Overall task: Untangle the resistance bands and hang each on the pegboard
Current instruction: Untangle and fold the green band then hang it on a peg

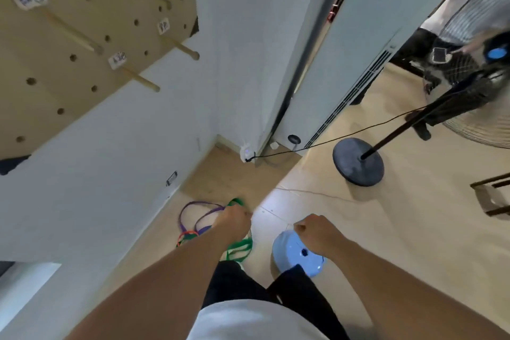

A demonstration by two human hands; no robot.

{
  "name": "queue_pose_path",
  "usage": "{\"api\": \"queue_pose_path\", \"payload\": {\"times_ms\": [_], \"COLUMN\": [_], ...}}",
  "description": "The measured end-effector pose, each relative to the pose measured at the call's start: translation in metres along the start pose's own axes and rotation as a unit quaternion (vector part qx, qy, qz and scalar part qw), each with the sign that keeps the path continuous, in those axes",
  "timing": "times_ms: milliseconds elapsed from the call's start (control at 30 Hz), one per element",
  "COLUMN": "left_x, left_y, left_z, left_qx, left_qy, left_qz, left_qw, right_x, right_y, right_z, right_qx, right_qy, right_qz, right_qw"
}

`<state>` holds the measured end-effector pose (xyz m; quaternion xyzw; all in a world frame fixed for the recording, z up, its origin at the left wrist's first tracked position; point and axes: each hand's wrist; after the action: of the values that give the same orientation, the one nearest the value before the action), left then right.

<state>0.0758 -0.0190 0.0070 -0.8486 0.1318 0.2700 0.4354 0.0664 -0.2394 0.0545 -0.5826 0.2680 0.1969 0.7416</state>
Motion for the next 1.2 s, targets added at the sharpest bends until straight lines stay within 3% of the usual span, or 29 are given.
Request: {"api": "queue_pose_path", "payload": {"times_ms": [200,467,633,867,933,1200], "left_x": [0.023,0.025,0.036,0.049,0.053,0.073], "left_y": [-0.007,-0.003,-0.003,0.025,0.037,0.075], "left_z": [-0.027,0.028,0.044,-0.009,-0.033,-0.059], "left_qx": [-0.05,-0.17,-0.274,-0.367,-0.405,-0.462], "left_qy": [-0.01,-0.164,-0.29,-0.439,-0.456,-0.484], "left_qz": [-0.008,-0.059,-0.135,-0.232,-0.251,-0.299], "left_qw": [0.999,0.97,0.907,0.787,0.752,0.68], "right_x": [0.046,0.113,0.162,0.241,0.257,0.277], "right_y": [-0.032,-0.04,-0.046,-0.054,-0.056,-0.027], "right_z": [0.007,0.081,0.131,0.15,0.149,0.131], "right_qx": [-0.072,-0.162,-0.216,-0.334,-0.357,-0.394], "right_qy": [-0.047,-0.19,-0.282,-0.432,-0.446,-0.489], "right_qz": [0.004,0.09,0.126,0.203,0.224,0.259], "right_qw": [0.996,0.964,0.926,0.813,0.79,0.734]}}
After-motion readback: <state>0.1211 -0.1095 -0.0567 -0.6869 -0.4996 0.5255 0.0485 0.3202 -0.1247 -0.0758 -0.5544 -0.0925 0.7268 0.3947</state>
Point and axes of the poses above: each hand's wrist, its own x-axis towards the middle knuckle, its own y-axis out of the palm, z = x × y, and after that the axes turned 4 degrees about -z, right-handed
